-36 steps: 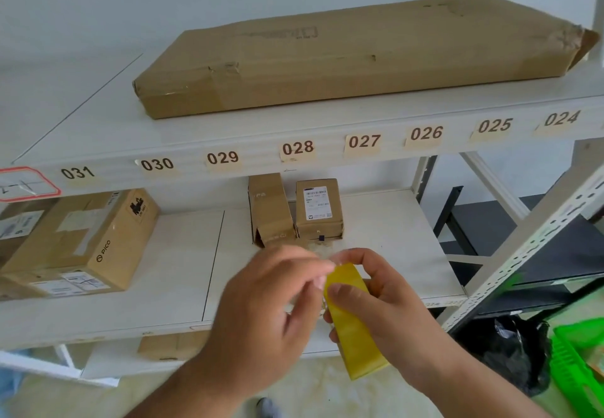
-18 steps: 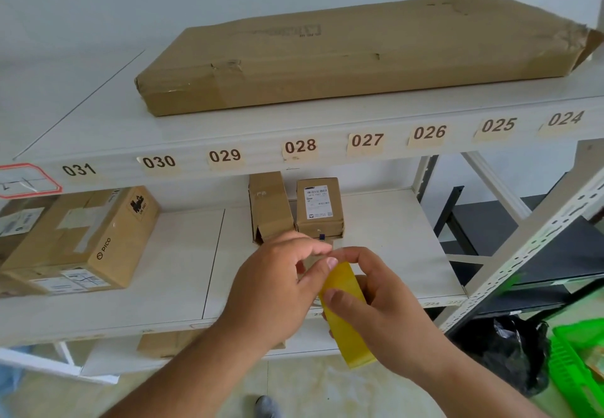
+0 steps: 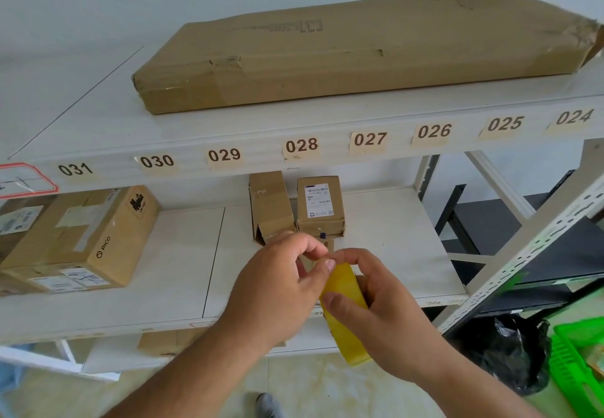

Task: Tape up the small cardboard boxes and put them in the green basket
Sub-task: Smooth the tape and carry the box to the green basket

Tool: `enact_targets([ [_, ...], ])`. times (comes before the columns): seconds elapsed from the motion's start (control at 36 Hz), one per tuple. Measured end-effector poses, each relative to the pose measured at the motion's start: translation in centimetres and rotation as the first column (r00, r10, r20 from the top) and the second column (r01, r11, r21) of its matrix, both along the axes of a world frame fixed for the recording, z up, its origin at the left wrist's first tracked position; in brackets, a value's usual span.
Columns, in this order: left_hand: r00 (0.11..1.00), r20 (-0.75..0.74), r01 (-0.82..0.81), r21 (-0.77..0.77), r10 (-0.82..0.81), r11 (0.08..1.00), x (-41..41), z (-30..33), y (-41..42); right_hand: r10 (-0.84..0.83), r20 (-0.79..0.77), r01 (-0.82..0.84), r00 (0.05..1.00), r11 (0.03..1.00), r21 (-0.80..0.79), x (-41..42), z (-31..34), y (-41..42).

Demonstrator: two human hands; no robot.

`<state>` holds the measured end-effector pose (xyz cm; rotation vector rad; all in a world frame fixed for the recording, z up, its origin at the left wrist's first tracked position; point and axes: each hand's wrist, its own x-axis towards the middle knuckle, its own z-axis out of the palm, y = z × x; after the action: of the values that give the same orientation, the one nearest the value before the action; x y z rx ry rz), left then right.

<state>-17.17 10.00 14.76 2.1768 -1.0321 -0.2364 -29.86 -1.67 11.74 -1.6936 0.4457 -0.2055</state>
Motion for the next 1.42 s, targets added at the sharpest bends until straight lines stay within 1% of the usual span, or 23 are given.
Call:
enact_targets([
  [0.17, 1.0, -0.008, 0.03, 0.02, -0.029, 0.999, 0.4, -0.1, -0.3, -0.003, -0.02, 0.001, 1.0, 0.997, -0.081, 0.1, 0.0, -0.1],
  [0.22, 0.997, 0.058, 0.052, 0.037, -0.054, 0.998, 0.3, 0.0, -0.2, -0.007, -0.032, 0.004, 0.999, 0.994, -0.114, 0.1, 0.1, -0.2],
  [0.31, 0.971, 0.213, 0.1, 0.069, -0.112, 0.993, -0.3, 0.0, 0.2, -0.016, -0.048, 0.007, 0.999, 0.985, -0.171, 0.2, 0.0, -0.5],
  [0.36, 0.958, 0.253, 0.124, 0.065, -0.136, 0.99, -0.6, -0.1, 0.2, -0.025, -0.063, 0.014, 0.998, 0.985, -0.173, 0.3, -0.1, -0.7],
  [0.44, 0.961, 0.233, 0.138, 0.05, -0.146, 0.989, -0.5, -0.5, 0.0, -0.034, -0.076, 0.019, 0.997, 0.982, -0.186, 0.5, -0.3, -0.9],
  [0.53, 0.98, 0.123, 0.152, 0.057, -0.158, 0.987, -0.2, -0.7, -0.2, -0.028, -0.099, 0.006, 0.995, 0.976, -0.216, 0.6, -0.6, -0.9],
  [0.61, 0.988, 0.009, 0.152, 0.125, -0.155, 0.98, 0.2, -0.7, -0.8, -0.03, -0.14, -0.006, 0.99, 0.968, -0.253, 0.7, -0.7, -0.6],
  [0.72, 0.988, -0.046, 0.15, 0.129, -0.145, 0.98, 0.7, -0.8, -1.2, -0.038, -0.156, -0.005, 0.987, 0.965, -0.264, 0.8, -1.0, -0.4],
  [0.81, 0.984, -0.006, 0.176, 0.137, -0.176, 0.975, 0.7, -0.8, -1.1, -0.04, -0.146, 0.001, 0.988, 0.966, -0.26, 0.9, -1.2, -0.5],
  [0.92, 0.955, 0.106, 0.264, 0.115, -0.277, 0.958, 1.2, -1.0, -1.2, -0.018, -0.149, -0.019, 0.989, 0.969, -0.245, 0.7, -1.1, -0.7],
  [1.0, 0.914, 0.123, 0.366, 0.159, -0.387, 0.917, 1.7, -1.1, -1.0, 0.016, -0.134, -0.044, 0.991, 0.977, -0.208, 0.5, -1.0, -0.8],
  [1.08, 0.889, 0.135, 0.4, 0.239, -0.439, 0.885, 2.0, -1.1, -0.8, 0.038, -0.112, -0.055, 0.993, 0.987, -0.15, 0.4, -1.1, -0.9],
  [1.14, 0.905, 0.094, 0.388, 0.213, -0.415, 0.896, 2.2, -1.3, -0.8, 0.039, -0.093, -0.05, 0.995, 0.992, -0.114, 0.3, -1.3, -1.0],
  [1.19, 0.93, -0.026, 0.368, 0.1, -0.367, 0.925, 2.5, -1.6, -1.0, 0.033, -0.067, -0.039, 0.997, 0.996, -0.084, 0.3, -1.5, -1.2],
  [1.25, 0.936, -0.156, 0.319, -0.008, -0.316, 0.948, 2.8, -1.8, -1.2, 0.043, -0.038, -0.044, 0.998, 0.998, -0.046, 0.3, -1.7, -1.4],
  [1.31, 0.94, -0.244, 0.237, -0.04, -0.239, 0.971, 3.1, -2.0, -1.3, 0.056, -0.014, -0.056, 0.998, 0.998, 0.001, 0.2, -1.9, -1.4],
  [1.33, 0.949, -0.25, 0.186, -0.045, -0.192, 0.981, 3.4, -2.2, -1.4, 0.051, 0.005, -0.051, 0.999, 0.998, 0.035, 0.1, -2.0, -1.4],
  [1.42, 0.986, -0.163, 0.019, -0.093, -0.034, 0.995, 4.0, -2.8, -1.1, 0.026, 0.053, -0.031, 0.998, 0.993, 0.11, -0.1, -2.3, -1.5],
])
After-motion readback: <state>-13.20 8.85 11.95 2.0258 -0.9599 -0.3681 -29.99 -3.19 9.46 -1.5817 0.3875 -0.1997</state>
